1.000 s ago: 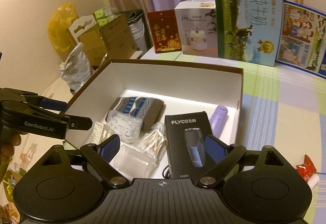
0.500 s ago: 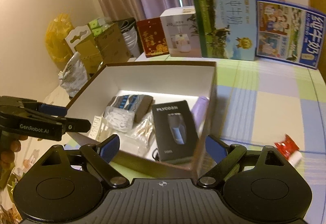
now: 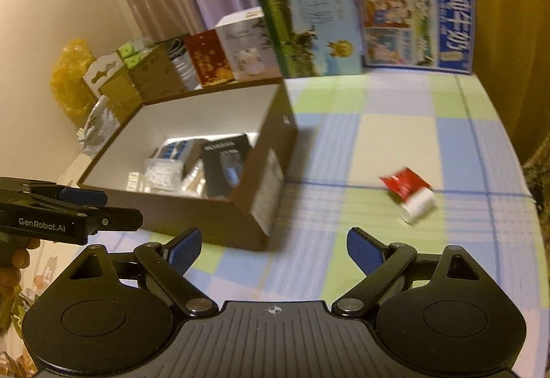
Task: Organize objects
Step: 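Withdraw both tools from the box toward the red packet and white pill bottle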
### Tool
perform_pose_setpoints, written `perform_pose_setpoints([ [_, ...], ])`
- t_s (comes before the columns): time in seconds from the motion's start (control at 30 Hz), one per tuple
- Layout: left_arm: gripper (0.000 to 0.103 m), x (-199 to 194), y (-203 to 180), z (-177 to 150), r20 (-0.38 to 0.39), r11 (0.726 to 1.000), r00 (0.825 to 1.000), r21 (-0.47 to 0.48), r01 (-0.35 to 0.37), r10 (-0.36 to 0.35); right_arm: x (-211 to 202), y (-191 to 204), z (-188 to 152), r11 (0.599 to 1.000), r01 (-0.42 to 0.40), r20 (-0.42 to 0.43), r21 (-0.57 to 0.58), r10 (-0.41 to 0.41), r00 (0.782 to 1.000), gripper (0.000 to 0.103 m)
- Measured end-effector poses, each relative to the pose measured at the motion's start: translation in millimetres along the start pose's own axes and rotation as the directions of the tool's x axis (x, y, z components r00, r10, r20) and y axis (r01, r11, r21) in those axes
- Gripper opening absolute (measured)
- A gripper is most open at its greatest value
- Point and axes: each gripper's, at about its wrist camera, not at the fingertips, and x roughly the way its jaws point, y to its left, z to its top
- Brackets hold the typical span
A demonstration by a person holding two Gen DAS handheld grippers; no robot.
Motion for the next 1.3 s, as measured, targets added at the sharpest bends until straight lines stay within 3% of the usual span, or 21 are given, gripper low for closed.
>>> perform_pose_setpoints([
  [0.7,0.081,24,-104,-18,-0.057,0.997,0.996,0.026,0.069,-0.068,-41,-79,-33,0.996,0.076,-0.034,0.047,-0.074,0.997,0.089],
  [1.3,0.081,58,-152,-4,-0.09,0.997,0.994,0.044,0.068,-0.064,-40,-132,-30,0.992,0.117,-0.053,0.056,-0.114,0.992,0.089],
])
